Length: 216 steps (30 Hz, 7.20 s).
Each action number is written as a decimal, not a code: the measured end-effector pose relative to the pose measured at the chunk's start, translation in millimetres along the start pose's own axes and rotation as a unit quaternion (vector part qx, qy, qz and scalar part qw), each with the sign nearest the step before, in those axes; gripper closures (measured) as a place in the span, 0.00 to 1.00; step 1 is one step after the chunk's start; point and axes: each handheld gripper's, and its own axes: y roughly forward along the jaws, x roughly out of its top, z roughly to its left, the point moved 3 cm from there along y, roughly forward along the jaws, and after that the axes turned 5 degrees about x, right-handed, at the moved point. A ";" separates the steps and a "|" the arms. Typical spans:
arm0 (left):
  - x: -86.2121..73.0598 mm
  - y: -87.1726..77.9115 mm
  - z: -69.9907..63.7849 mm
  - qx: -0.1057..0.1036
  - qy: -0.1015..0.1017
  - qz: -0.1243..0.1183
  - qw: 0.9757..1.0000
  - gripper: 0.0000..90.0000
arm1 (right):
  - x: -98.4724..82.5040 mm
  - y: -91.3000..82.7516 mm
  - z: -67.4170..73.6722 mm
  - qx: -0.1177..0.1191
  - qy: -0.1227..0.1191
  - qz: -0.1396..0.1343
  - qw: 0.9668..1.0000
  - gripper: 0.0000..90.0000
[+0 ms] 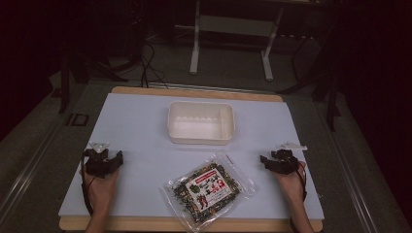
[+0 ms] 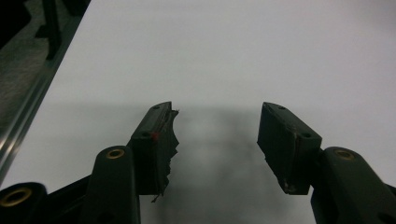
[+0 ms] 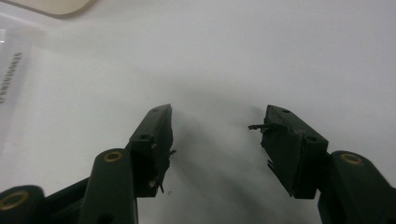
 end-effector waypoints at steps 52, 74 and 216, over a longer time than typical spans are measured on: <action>-1.8 0.7 -6.1 -0.002 0.020 0.003 1.000 0.50 | -33.9 -33.7 76.3 0.173 0.030 0.055 0.983 0.44; -2.5 1.3 -7.8 0.000 0.025 0.006 1.000 0.49 | -7.0 -5.4 82.3 0.259 0.019 0.067 0.963 0.54; -3.4 0.2 -6.0 -0.005 0.018 -0.001 1.000 0.48 | 176.3 -49.8 115.9 0.228 -0.185 0.046 0.955 1.00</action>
